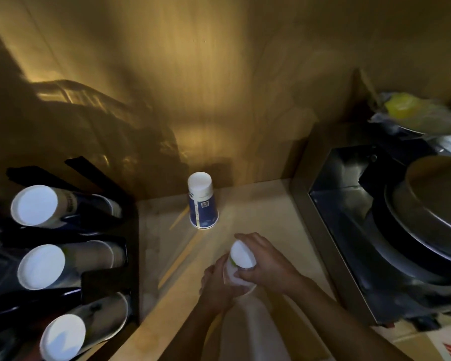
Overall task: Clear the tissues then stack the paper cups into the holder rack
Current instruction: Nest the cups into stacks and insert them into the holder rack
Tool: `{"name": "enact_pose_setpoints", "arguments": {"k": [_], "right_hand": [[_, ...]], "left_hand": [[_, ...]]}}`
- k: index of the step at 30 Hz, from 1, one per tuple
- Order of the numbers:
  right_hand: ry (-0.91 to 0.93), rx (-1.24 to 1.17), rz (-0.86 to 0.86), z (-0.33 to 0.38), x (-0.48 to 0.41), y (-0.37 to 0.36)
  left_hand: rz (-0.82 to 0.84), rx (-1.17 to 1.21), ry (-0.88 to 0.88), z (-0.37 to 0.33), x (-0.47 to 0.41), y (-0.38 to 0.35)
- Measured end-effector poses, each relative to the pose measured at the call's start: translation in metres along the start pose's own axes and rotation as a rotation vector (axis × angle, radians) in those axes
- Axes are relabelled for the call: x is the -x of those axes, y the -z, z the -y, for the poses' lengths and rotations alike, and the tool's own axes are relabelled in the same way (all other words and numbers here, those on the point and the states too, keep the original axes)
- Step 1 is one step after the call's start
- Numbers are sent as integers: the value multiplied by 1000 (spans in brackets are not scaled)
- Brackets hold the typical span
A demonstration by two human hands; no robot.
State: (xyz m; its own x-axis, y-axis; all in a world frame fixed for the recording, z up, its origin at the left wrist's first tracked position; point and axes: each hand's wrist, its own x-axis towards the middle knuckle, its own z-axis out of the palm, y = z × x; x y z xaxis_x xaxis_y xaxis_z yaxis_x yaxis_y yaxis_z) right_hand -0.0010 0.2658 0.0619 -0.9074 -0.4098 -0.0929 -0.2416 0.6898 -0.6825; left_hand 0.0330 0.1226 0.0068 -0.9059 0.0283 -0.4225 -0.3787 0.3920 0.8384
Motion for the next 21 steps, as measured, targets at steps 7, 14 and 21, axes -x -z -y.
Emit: {"name": "enact_pose_setpoints", "arguments": {"k": [7,14,21], "right_hand": [[42,-127,-128,20,-11,7],[218,-240,-192,71,-37,20],[470,-347,-251,146,-42,30]], "left_hand": [[31,351,39,5,8,17],[-182,437,157,-16,28,69],[-409,532,-14,-42,93,127]]}}
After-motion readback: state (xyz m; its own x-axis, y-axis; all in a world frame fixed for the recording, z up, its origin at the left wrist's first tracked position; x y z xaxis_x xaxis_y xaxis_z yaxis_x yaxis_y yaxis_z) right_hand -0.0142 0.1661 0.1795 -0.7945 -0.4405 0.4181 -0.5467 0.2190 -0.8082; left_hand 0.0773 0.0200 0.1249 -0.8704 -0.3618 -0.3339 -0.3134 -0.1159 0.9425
